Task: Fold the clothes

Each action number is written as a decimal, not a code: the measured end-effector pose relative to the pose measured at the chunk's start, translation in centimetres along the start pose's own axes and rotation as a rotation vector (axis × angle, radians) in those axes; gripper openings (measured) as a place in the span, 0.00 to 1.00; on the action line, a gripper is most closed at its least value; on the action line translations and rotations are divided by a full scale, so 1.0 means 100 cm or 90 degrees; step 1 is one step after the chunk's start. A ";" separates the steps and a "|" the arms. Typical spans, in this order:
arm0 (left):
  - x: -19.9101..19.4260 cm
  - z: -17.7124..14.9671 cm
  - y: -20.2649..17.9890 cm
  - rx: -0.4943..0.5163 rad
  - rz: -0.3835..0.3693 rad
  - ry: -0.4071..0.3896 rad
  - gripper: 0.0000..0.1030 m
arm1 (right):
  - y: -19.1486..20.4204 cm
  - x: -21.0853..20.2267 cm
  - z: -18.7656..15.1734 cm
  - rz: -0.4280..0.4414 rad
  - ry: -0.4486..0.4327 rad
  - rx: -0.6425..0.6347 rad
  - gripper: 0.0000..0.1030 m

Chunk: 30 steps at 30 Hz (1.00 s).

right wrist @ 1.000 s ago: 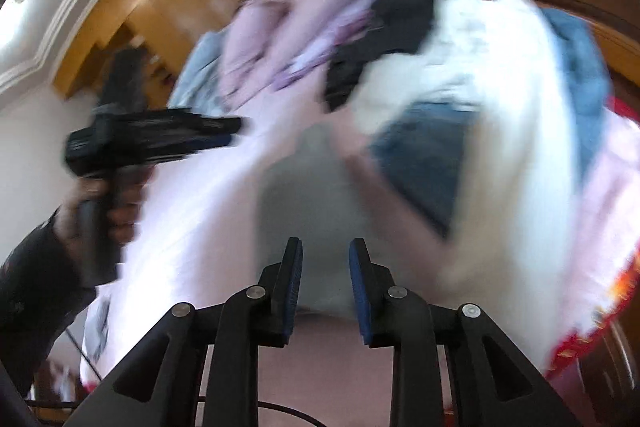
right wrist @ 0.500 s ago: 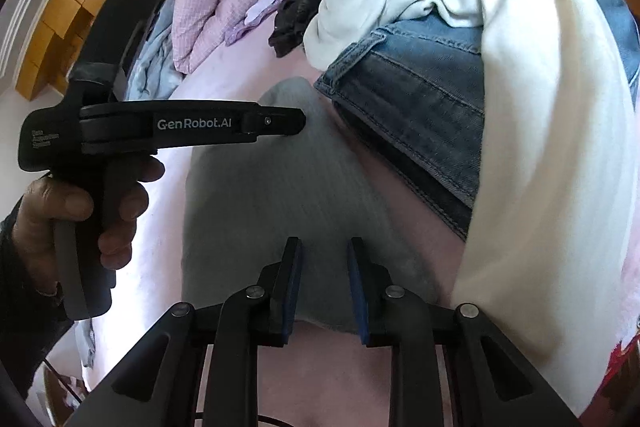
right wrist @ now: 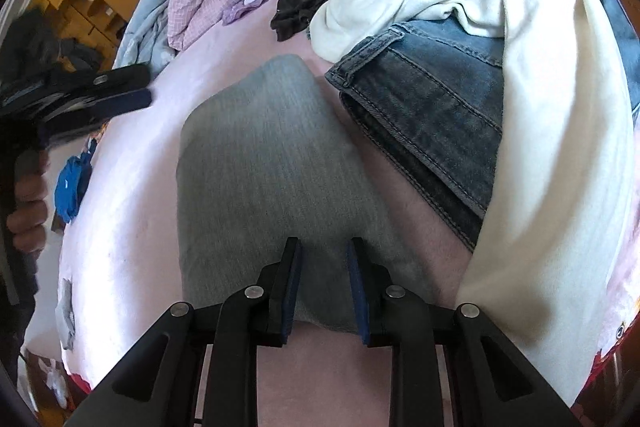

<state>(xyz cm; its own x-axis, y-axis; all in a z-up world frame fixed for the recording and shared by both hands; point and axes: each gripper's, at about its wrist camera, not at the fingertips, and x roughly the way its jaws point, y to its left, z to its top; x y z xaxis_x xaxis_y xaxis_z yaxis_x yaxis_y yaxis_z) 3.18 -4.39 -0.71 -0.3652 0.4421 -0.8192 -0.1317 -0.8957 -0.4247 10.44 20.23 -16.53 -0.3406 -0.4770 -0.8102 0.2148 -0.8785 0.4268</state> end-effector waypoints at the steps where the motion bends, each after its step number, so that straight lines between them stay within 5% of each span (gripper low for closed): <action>1: 0.000 -0.003 0.006 -0.017 0.003 0.000 0.36 | 0.000 -0.004 0.001 0.001 -0.006 0.001 0.25; 5: 0.004 -0.019 0.017 -0.048 0.014 -0.012 0.36 | 0.004 -0.026 0.001 0.006 -0.055 0.000 0.28; 7: 0.007 -0.028 -0.003 0.006 0.031 -0.033 0.36 | 0.006 -0.029 0.001 -0.023 -0.060 -0.017 0.41; 9: 0.015 -0.035 -0.027 0.078 0.077 -0.034 0.36 | 0.007 -0.021 0.003 -0.048 -0.046 -0.036 0.43; 13: 0.059 -0.046 -0.058 0.172 0.170 0.041 0.36 | 0.007 -0.004 0.006 -0.071 -0.019 -0.050 0.43; 16: 0.086 -0.048 -0.054 0.158 0.198 0.085 0.36 | 0.005 0.002 0.007 -0.070 -0.010 -0.054 0.43; 23: 0.092 -0.048 -0.049 0.147 0.207 0.077 0.40 | 0.004 0.004 0.008 -0.066 -0.003 -0.063 0.44; 27: 0.088 -0.046 -0.046 0.136 0.216 0.070 0.51 | 0.003 -0.015 0.005 -0.044 -0.022 -0.042 0.44; 30: 0.070 -0.044 -0.035 0.091 0.167 0.052 0.51 | 0.002 -0.037 -0.002 -0.010 -0.041 -0.015 0.44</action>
<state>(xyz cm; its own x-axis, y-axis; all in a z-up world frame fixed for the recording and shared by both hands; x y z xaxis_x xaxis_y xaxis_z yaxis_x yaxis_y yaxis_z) 5.14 2.10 -6.66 -0.3302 0.1914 -0.9243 -0.1732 -0.9749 -0.1400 11.97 21.85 -13.52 -0.4021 -0.4642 -0.7892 0.2301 -0.8855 0.4036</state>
